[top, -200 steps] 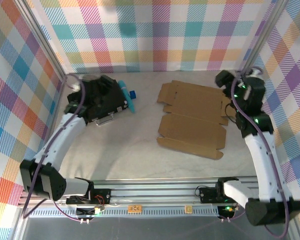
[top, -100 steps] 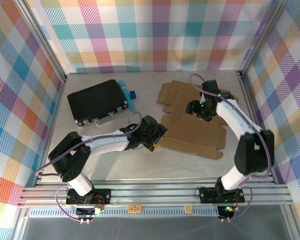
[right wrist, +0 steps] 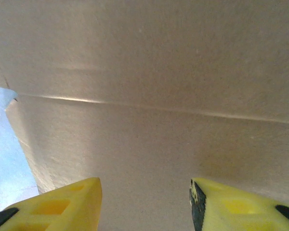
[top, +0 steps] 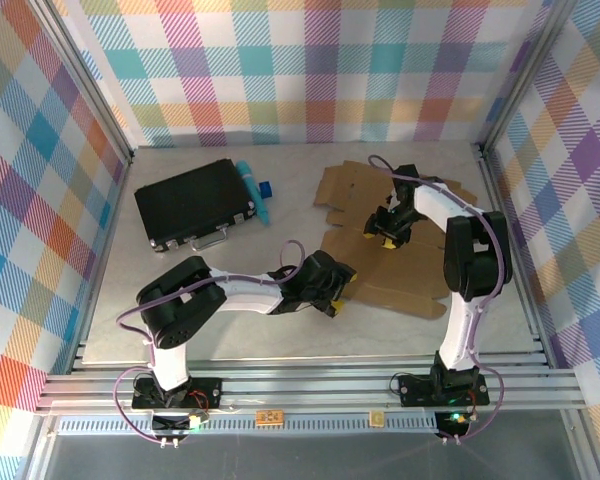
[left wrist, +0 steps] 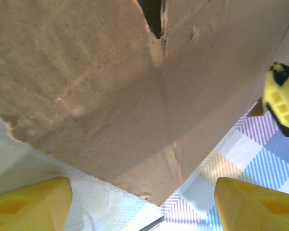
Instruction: Fold the paper box
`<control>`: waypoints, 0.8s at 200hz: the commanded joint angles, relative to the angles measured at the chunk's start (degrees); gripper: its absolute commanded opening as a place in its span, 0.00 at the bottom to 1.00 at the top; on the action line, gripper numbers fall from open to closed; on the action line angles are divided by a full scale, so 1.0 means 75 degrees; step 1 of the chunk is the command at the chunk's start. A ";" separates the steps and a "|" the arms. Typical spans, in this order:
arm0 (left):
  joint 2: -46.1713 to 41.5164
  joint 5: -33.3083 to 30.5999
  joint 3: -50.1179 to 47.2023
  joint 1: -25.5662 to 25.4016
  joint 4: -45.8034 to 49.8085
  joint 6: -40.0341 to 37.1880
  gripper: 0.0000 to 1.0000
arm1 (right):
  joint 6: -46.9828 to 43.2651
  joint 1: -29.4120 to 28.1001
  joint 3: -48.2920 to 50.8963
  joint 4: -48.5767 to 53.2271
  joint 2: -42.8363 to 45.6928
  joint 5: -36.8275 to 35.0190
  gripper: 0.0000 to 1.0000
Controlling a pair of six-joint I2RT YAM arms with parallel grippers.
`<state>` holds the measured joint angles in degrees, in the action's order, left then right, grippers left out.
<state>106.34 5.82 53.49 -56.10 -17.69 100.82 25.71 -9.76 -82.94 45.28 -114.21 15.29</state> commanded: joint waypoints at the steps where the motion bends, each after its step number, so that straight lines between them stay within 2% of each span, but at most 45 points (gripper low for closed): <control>1: 0.0382 -0.0576 -0.0064 -0.0091 -0.0834 0.0169 0.75 | 0.0011 -0.0024 0.0065 0.0297 -0.0038 0.0432 0.50; 27: 0.0785 -0.1079 -0.0062 -0.0091 -0.2001 0.0036 0.67 | -0.0083 -0.0023 0.0118 0.0404 -0.0098 0.0496 0.49; 47: 0.0851 -0.1239 0.0120 -0.0091 -0.2230 -0.0227 0.60 | -0.0175 -0.0022 0.0081 0.0495 -0.0175 0.0572 0.48; 88: 0.0261 -0.1361 0.0398 -0.0128 -0.0995 -0.0998 0.53 | -0.0359 -0.0022 -0.0217 0.0778 -0.0469 0.0730 0.46; 107: 0.0153 -0.1501 0.0332 -0.0126 -0.0993 -0.1014 0.49 | -0.0361 -0.0023 -0.0315 0.0830 -0.0613 0.0875 0.43; 145: 0.0100 -0.1472 0.0644 -0.0071 -0.0748 -0.1799 0.39 | -0.0245 -0.0043 -0.0267 0.0772 -0.0596 0.1221 0.39; 160: 0.0153 -0.1384 0.0790 -0.0024 -0.0637 -0.1977 0.38 | -0.0241 -0.0081 -0.0262 0.0792 -0.0615 0.1286 0.38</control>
<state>109.38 -4.16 56.60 -56.53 -24.75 90.63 24.36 -9.76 -83.90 49.28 -118.24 22.06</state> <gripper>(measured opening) 0.384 0.391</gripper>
